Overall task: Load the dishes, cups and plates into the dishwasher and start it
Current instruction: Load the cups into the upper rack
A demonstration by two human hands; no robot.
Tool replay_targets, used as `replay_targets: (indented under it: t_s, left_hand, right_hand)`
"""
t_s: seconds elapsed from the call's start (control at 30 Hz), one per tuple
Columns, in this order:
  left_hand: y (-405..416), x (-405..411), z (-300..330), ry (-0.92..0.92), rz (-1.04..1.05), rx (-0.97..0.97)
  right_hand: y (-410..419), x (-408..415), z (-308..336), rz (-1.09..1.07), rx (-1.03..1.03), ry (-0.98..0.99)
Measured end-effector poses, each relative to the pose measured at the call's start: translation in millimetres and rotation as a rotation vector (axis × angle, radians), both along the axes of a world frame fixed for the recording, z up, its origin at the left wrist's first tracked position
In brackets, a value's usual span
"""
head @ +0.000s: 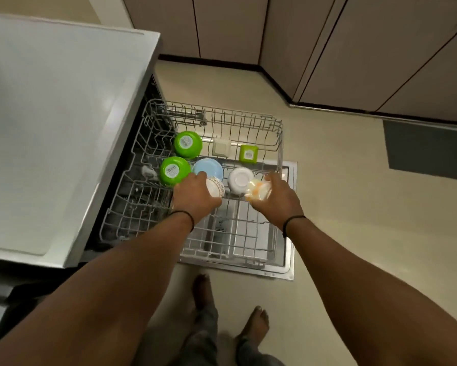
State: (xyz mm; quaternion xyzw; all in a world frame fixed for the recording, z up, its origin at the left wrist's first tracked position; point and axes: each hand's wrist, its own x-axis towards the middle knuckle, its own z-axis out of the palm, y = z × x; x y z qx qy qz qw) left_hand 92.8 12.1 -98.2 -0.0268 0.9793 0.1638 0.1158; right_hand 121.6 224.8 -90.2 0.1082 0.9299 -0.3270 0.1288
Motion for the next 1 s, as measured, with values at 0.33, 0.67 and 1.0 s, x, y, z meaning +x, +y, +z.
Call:
replay_targets:
  t_s: [0.33, 0.67, 1.0]
  left_hand:
    - [16.6, -28.1, -96.4, -0.157, -0.106, -0.098]
    - [30.6, -36.1, -123.3, -0.146, -0.130, -0.247]
    - [16.9, -25.1, -112.2, -0.082, -0.057, -0.228]
  right_hand:
    - [-28.7, -14.8, -95.5, -0.145, 0.177, -0.171]
    - [-35.0, -25.8, -135.9, -0.053, 0.305, -0.222]
    - [-43.8, -29.1, -141.7, -0.024, 0.327, -0.250]
